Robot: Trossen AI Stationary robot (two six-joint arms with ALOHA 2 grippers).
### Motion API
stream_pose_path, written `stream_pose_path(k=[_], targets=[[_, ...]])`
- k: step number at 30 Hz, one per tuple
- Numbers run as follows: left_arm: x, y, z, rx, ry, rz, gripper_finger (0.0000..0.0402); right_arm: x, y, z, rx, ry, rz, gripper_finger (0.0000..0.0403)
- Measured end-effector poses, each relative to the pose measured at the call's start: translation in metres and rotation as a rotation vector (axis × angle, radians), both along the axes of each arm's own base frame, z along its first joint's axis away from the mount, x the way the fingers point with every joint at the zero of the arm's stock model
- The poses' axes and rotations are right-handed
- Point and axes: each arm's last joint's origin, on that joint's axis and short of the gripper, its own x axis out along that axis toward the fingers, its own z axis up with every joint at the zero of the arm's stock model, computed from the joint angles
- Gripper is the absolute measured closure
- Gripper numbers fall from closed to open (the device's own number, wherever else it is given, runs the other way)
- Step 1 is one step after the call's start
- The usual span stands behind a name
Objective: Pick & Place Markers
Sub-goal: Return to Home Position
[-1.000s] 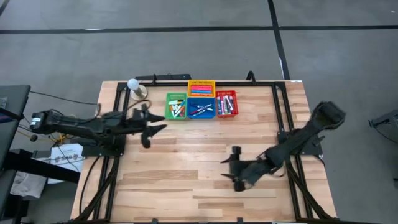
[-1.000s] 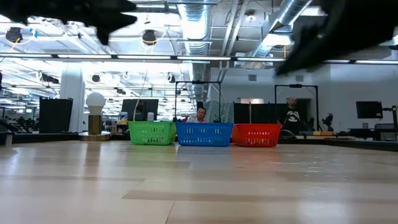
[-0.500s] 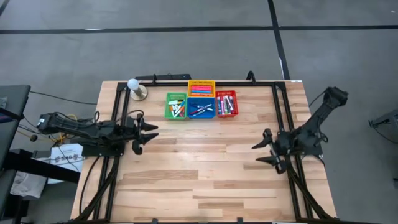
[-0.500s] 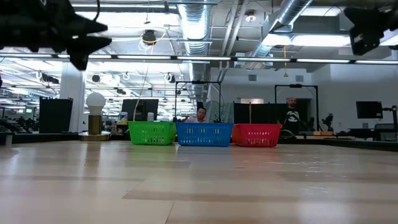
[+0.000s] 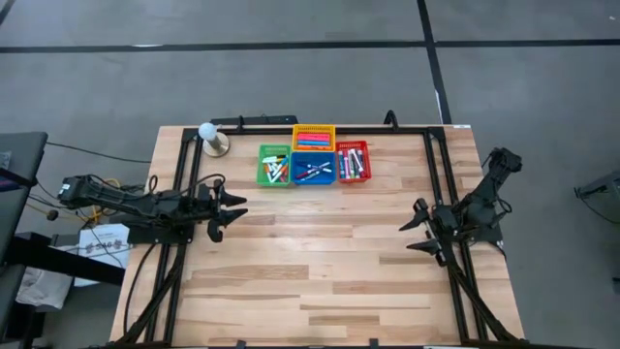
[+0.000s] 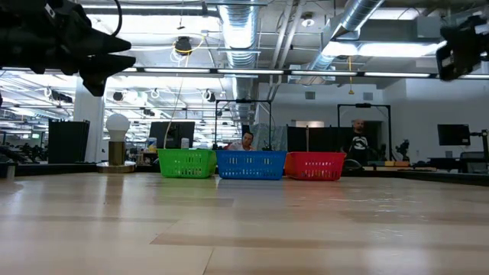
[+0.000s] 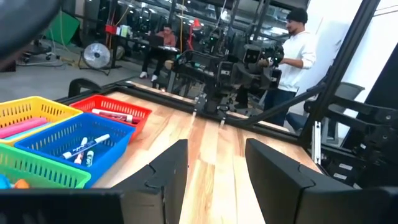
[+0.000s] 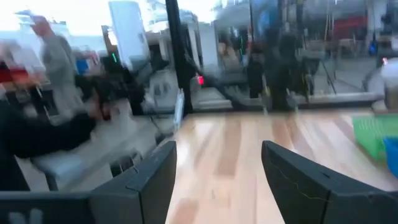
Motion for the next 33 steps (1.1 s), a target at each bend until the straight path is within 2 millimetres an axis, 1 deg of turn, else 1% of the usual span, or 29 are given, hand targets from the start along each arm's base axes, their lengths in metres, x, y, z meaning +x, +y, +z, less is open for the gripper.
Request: stream_pose_path(k=[5,12,18,23,26,33], targets=[[0.001,0.000,-0.001,0.005,0.016,0.000,0.0241,0.001,0.002,-0.004,-0.033,0.034,0.010,0.0177],[0.002,0.000,-0.002,0.007,0.019,0.001,0.0241,0.002,0.001,-0.002,-0.019,0.017,-0.004,0.0177],[0.002,0.000,-0.002,0.007,0.019,0.001,0.0241,0.005,-0.007,-0.003,-0.047,0.027,-0.180,0.0177],[0.000,0.000,0.001,0.000,-0.012,0.001,0.0241,0.007,-0.010,-0.003,0.007,0.039,-0.227,0.0177],[-0.002,0.003,0.005,-0.007,-0.048,0.021,0.0241,0.008,-0.011,-0.004,0.037,0.049,-0.239,0.0177],[-0.006,0.017,0.010,-0.014,-0.107,0.141,0.0241,0.008,-0.012,-0.004,0.045,0.051,-0.242,0.0177]])
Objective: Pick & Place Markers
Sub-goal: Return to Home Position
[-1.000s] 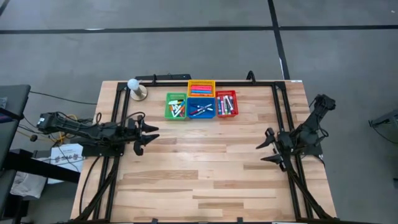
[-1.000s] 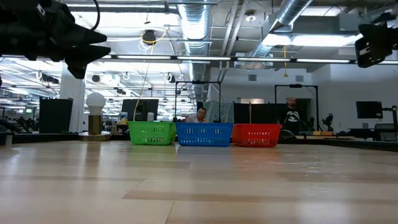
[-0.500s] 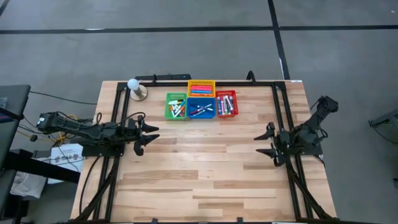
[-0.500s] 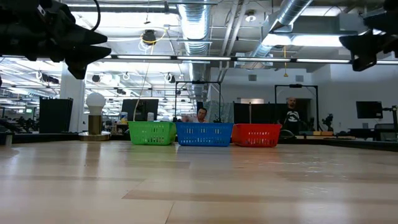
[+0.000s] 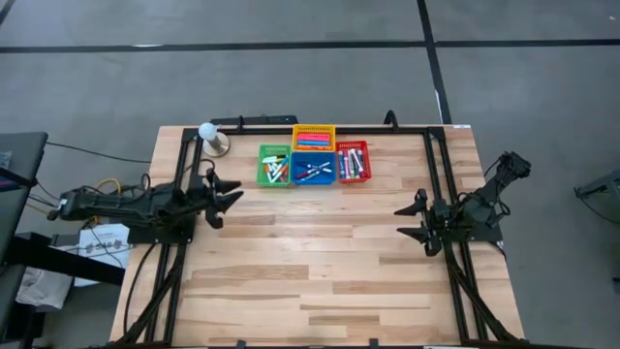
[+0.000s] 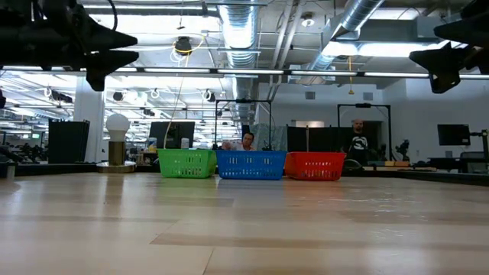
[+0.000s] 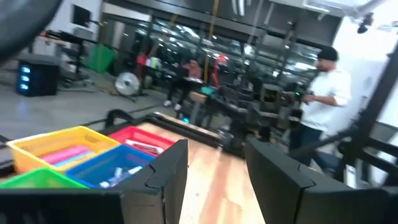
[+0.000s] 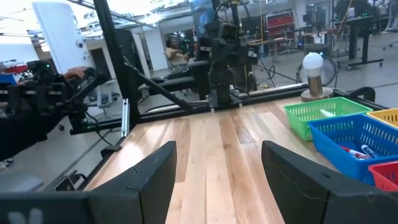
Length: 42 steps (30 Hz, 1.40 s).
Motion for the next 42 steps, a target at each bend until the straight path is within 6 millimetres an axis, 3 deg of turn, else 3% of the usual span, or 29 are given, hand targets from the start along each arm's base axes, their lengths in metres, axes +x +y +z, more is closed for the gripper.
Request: stream_pose_path(k=[42], targets=[[0.0005,0.0050,0.0005,0.000,-0.005,0.046,0.0241,0.0000,0.0000,-0.0002,-0.002,0.002,0.000,0.0177]])
